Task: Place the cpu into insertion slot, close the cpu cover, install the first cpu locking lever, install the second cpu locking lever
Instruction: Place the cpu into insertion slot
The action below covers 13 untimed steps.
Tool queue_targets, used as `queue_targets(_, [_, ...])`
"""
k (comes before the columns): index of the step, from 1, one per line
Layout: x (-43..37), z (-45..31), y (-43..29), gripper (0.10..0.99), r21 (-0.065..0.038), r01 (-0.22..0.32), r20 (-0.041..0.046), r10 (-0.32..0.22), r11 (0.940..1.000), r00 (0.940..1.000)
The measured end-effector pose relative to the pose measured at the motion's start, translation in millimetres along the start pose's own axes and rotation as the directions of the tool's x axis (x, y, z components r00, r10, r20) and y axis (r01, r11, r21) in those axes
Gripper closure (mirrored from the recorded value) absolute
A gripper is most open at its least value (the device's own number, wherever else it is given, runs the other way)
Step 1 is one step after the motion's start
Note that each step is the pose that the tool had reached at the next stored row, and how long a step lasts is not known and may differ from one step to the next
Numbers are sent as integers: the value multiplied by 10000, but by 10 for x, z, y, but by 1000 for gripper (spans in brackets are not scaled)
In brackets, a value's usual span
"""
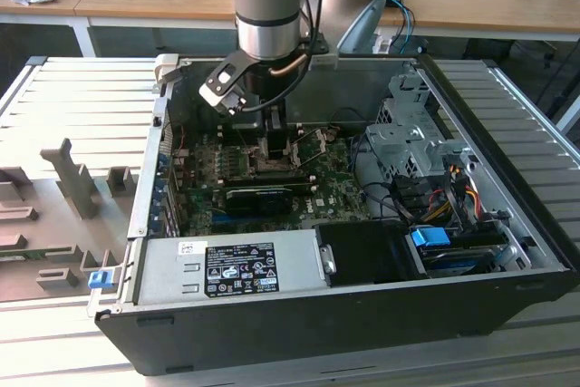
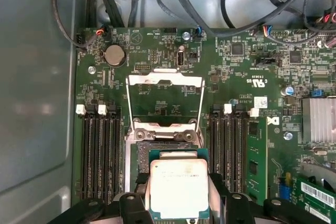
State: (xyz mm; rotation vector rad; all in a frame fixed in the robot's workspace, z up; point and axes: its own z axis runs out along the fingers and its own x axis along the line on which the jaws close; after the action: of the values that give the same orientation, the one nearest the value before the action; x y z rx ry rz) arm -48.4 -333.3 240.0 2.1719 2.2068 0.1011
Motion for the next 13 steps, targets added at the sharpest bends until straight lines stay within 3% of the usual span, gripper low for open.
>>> queue_targets(13, [4, 77, -12, 553, 0, -1, 0, 1, 10000, 10000])
